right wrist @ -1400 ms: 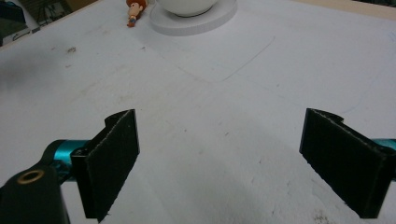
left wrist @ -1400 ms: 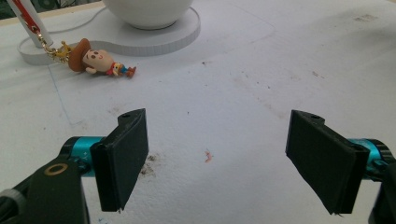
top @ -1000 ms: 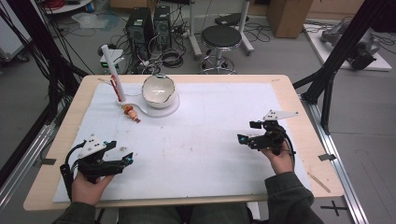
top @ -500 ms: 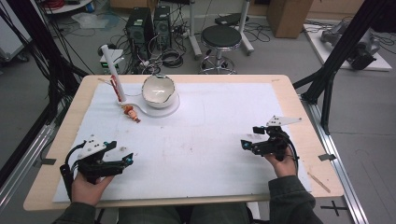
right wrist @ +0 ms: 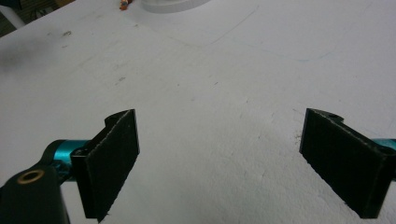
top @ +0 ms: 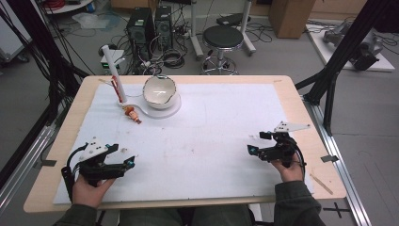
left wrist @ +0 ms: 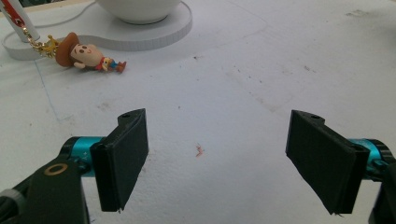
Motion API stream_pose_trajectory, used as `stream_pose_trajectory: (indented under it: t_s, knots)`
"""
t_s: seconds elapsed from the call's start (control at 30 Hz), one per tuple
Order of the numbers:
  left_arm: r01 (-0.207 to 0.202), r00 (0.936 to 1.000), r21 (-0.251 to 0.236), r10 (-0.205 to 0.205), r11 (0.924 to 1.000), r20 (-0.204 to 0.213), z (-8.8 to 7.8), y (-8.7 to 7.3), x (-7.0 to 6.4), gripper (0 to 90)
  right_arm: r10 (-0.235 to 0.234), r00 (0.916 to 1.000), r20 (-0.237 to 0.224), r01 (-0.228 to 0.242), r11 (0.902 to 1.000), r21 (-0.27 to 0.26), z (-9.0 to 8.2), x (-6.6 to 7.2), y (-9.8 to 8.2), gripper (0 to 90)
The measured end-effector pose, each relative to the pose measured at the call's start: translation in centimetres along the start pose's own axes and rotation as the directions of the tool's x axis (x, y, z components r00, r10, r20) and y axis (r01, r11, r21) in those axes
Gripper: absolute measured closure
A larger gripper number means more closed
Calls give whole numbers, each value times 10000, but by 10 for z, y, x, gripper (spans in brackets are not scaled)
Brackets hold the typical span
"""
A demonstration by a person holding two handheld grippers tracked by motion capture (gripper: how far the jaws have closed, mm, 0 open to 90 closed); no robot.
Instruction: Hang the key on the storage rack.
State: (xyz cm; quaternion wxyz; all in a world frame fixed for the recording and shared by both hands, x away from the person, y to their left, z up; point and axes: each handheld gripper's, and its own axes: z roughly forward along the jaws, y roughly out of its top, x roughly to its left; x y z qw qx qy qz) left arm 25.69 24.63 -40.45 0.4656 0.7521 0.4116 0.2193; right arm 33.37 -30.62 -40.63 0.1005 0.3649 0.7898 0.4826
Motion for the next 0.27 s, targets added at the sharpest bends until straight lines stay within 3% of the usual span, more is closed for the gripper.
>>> stream_pose_trajectory:
  t_s: [0.27]
  knots:
    - [14, 10000, 21, -14, 10000, 48, 1, -1, 0, 215, -16, 10000, -64, 16, 10000, 61, 0, 4, -5, 109]
